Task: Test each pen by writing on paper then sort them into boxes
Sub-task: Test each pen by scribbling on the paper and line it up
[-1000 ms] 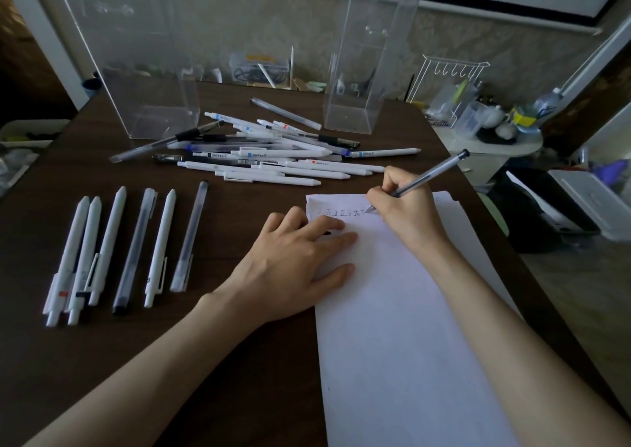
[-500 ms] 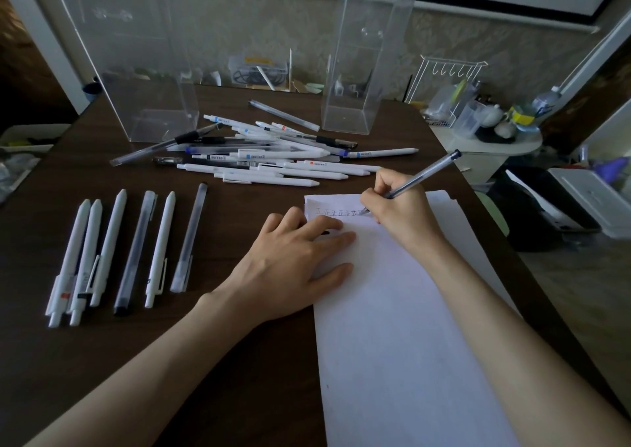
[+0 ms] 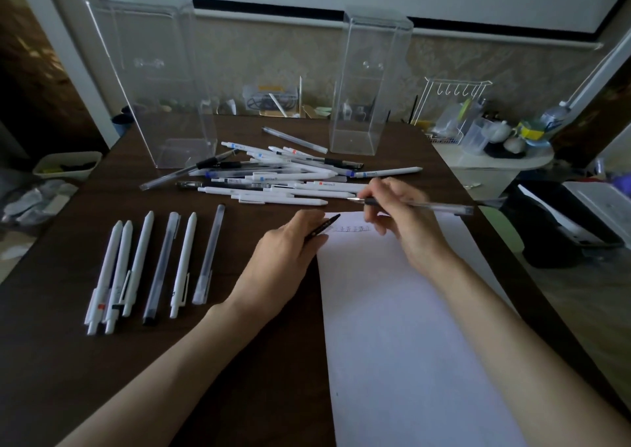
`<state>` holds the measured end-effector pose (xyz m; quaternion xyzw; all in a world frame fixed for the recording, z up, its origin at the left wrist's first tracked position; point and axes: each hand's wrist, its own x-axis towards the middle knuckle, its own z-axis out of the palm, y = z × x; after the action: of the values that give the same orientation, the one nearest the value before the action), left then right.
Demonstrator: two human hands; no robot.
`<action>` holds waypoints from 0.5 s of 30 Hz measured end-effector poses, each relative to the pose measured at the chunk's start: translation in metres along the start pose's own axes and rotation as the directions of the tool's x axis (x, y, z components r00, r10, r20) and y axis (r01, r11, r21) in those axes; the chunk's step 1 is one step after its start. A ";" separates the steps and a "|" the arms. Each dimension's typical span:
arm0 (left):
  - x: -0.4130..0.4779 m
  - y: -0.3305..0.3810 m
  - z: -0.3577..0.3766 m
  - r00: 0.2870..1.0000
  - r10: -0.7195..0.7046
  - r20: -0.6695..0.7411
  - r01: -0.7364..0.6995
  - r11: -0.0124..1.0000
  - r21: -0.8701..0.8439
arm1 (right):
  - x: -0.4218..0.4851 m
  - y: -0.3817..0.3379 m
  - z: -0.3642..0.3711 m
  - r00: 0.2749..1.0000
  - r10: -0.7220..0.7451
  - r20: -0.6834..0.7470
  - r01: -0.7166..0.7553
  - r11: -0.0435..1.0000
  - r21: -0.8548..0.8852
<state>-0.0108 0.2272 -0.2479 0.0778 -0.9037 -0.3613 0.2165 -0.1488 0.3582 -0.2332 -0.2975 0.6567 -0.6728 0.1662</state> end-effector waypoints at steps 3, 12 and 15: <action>-0.001 0.003 -0.005 0.998 -0.011 -0.056 0.009 0.999 -0.037 | -0.004 -0.004 0.006 1.000 0.008 0.023 -0.011 0.989 0.148; -0.001 0.000 -0.005 0.993 0.114 -0.036 -0.115 0.993 -0.018 | -0.012 -0.010 0.021 0.995 0.048 0.085 -0.054 0.996 0.066; -0.003 0.000 -0.004 0.989 0.144 -0.040 -0.144 0.990 0.004 | -0.011 -0.008 0.029 0.996 0.072 0.047 -0.077 0.990 0.120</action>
<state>-0.0064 0.2259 -0.2460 0.0196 -0.9026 -0.3425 0.2600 -0.1208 0.3429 -0.2290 -0.2762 0.6216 -0.6983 0.2230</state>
